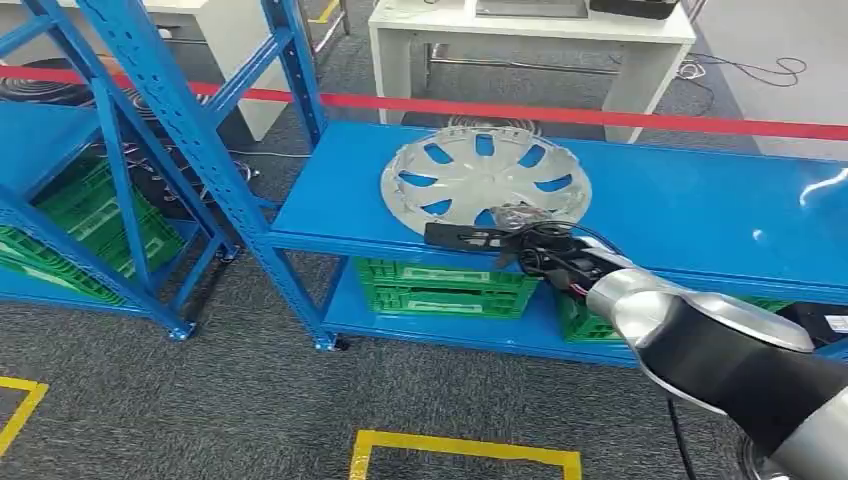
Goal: Take the parts from the cabinet and place them on the table.
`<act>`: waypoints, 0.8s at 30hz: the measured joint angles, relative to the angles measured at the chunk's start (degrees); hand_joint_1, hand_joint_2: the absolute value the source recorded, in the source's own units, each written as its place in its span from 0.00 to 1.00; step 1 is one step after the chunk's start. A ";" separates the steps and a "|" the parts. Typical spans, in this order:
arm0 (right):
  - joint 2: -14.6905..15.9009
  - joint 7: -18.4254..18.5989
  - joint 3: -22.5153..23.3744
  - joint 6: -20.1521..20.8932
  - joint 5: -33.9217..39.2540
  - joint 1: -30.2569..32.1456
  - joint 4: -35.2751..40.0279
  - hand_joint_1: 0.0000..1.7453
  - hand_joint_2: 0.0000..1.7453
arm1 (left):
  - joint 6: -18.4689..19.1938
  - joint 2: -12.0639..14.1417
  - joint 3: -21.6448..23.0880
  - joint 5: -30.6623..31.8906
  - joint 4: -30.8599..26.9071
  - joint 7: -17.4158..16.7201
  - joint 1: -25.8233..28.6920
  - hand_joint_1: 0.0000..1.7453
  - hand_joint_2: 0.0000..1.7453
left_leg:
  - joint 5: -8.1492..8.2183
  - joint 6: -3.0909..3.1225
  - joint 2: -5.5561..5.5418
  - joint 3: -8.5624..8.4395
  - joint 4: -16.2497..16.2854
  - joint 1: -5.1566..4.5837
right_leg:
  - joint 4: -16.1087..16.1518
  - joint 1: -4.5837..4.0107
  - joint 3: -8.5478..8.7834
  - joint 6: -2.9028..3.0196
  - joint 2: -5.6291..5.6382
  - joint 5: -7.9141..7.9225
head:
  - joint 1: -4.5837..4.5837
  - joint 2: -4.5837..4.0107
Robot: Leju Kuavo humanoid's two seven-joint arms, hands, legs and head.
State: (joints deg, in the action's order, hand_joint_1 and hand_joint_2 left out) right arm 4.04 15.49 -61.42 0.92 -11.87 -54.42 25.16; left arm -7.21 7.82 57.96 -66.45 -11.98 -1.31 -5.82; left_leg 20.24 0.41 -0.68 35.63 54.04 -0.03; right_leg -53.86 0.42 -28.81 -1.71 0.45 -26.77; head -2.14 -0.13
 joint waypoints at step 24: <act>0.02 -6.75 2.69 1.92 3.47 0.41 -0.79 0.50 1.00 | -0.04 0.00 0.33 -0.15 0.00 0.02 0.00 0.00 0.00 | 0.00 0.00 0.03 -0.13 0.00 0.00 | 0.00 0.00 0.11 0.00 0.02 0.00 | 0.00 0.00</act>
State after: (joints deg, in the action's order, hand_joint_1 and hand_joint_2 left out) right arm 4.07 8.74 -58.73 2.84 -8.39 -54.01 24.37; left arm -7.26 7.82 58.29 -66.60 -11.98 -1.29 -5.81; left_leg 20.24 0.41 -0.65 35.51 54.04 -0.03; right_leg -53.86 0.42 -28.71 -1.71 0.47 -26.77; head -2.14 -0.13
